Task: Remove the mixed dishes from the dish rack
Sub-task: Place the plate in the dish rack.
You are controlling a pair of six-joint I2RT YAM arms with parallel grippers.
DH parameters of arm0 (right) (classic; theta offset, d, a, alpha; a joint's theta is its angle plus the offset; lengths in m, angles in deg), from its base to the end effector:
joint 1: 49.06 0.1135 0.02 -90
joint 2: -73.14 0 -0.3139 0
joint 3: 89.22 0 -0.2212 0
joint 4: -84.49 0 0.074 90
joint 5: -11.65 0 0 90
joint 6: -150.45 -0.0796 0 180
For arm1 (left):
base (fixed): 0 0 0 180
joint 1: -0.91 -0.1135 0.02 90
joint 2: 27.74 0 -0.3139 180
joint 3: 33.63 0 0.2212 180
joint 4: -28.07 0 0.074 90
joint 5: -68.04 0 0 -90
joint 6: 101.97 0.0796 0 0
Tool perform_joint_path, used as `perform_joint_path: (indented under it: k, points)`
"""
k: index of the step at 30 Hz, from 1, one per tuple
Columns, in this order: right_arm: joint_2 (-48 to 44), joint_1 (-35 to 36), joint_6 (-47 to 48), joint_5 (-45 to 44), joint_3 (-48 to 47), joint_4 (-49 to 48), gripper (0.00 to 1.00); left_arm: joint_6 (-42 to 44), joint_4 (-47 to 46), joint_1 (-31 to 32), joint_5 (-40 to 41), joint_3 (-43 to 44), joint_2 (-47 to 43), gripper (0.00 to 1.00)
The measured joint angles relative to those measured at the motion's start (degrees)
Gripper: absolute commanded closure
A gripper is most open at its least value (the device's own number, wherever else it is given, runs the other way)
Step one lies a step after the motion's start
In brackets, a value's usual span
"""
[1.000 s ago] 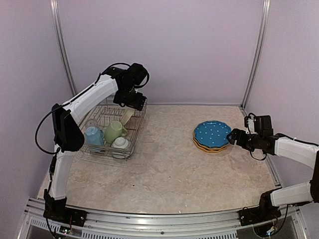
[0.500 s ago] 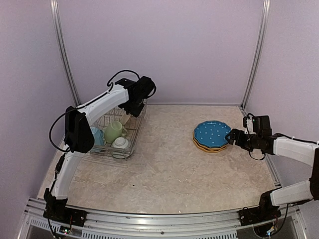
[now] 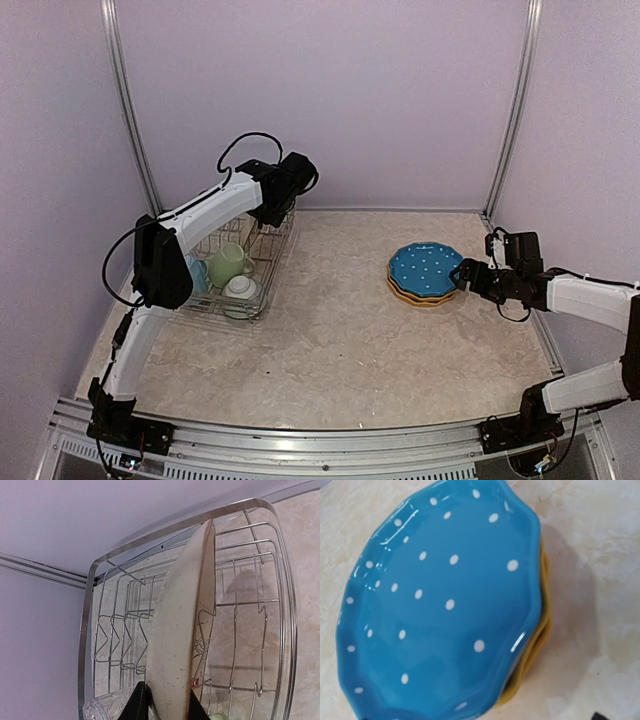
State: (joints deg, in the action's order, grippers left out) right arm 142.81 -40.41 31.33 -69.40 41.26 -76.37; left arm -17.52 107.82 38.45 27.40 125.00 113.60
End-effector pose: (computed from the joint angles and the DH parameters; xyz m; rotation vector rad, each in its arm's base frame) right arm 0.2322 0.0478 0.2350 0.3246 2.2779 0.5229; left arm 0.4606 -0.2778 0.2638 0.3824 2.2684 0.7713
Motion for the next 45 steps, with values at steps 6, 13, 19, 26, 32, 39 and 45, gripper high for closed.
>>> perform_joint_path:
  k: [6, 13, 19, 26, 32, 39, 45]
  points:
    - [0.0, 0.1, -0.1, 0.0, 0.0, -0.1, 0.07, 1.1, -1.4, 0.2, 3.0, -0.1, 0.0, 1.0]
    - [0.0, 0.2, -0.1, -0.1, 0.0, -0.1, 0.07, 6.1, -7.3, 0.5, 10.0, -1.9, -0.3, 1.0]
    - [0.0, 0.2, -0.2, 0.0, 0.0, -0.2, 0.07, 12.4, -13.2, 1.9, 13.6, -6.1, -0.8, 1.0]
    - [0.0, 0.2, -0.2, -0.1, 0.0, -0.2, 0.07, 20.3, -22.9, 2.5, 14.9, -12.9, -3.2, 1.0]
    - [0.0, 0.2, -0.1, 0.0, 0.0, -0.2, 0.07, 35.5, -41.5, 3.0, 16.6, -21.2, -5.2, 1.0]
    - [0.0, 0.2, -0.1, 0.0, 0.0, -0.3, 0.07, 51.1, -60.8, 3.3, 17.2, -25.4, -5.8, 1.0]
    - [0.0, 0.3, -0.1, 0.0, 0.0, -0.3, 0.07, 72.2, -85.5, 3.7, 19.1, -27.5, -5.9, 1.0]
